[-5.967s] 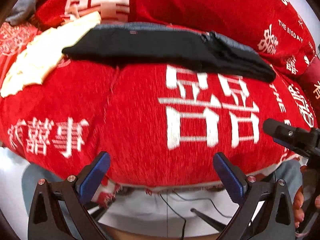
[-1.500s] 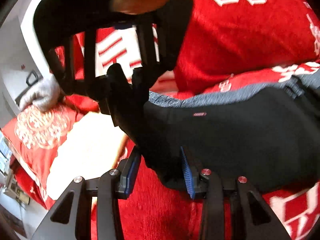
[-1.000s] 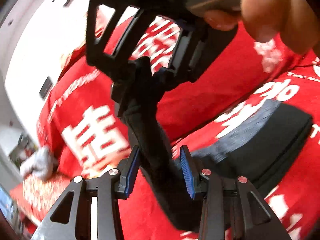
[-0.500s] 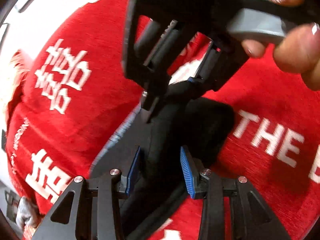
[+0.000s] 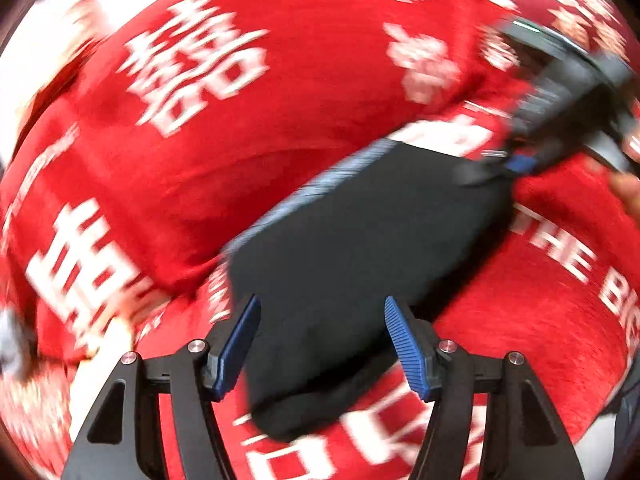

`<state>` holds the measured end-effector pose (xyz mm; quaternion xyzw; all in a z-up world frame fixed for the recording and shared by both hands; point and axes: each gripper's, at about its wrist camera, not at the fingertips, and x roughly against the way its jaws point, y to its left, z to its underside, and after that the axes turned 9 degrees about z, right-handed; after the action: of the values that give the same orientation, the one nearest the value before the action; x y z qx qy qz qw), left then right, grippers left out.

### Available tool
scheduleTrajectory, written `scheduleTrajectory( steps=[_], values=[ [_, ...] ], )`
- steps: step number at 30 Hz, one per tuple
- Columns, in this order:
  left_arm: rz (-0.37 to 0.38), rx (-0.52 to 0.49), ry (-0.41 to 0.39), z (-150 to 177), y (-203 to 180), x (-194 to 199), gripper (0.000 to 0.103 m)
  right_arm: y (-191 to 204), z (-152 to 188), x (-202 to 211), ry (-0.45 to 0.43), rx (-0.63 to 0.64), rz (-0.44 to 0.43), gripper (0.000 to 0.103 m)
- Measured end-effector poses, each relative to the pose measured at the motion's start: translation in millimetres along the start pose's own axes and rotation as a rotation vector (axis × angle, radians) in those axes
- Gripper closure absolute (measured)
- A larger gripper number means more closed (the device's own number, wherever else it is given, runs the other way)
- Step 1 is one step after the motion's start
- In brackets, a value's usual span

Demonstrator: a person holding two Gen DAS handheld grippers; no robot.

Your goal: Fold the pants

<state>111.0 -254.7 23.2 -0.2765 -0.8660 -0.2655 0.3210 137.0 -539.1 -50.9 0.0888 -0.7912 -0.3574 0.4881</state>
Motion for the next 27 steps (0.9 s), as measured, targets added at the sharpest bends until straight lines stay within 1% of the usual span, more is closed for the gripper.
scheduleTrajectory(
  steps=[2,3,5,7,9,11,14,18,21,22,24,27],
  values=[
    [-0.038,0.106,0.029,1,36,-5,0.037,3,2,14,-0.035,-0.005,0.071,0.071],
    [-0.044,0.151,0.051,2,49,-9,0.037,4,4,24,-0.059,0.002,0.138,0.07],
    [-0.026,0.271,0.101,10,75,-19,0.037,5,9,39,-0.091,0.008,0.191,0.069],
    [0.013,0.367,0.137,14,92,-29,0.037,7,17,56,-0.129,0.006,0.193,0.069],
    [0.063,0.431,0.175,22,97,-40,0.037,15,24,68,-0.161,0.008,0.174,0.069],
    [0.061,0.446,0.184,29,91,-47,0.037,25,26,68,-0.169,0.015,0.155,0.069],
    [0.028,0.437,0.192,36,84,-56,0.036,40,28,57,-0.153,0.037,0.122,0.069],
    [0.011,0.447,0.188,36,81,-51,0.036,53,33,28,-0.112,0.052,0.118,0.069],
    [0.025,0.45,0.189,35,83,-50,0.036,48,36,11,-0.086,0.043,0.152,0.069],
    [0.027,0.455,0.189,36,84,-50,0.033,44,38,8,-0.085,0.031,0.148,0.071],
    [0.001,0.457,0.185,37,84,-48,0.027,34,42,7,-0.097,-0.015,0.115,0.071],
    [-0.008,0.437,0.191,34,83,-51,0.027,30,44,4,-0.1,-0.003,0.119,0.071]
  ],
)
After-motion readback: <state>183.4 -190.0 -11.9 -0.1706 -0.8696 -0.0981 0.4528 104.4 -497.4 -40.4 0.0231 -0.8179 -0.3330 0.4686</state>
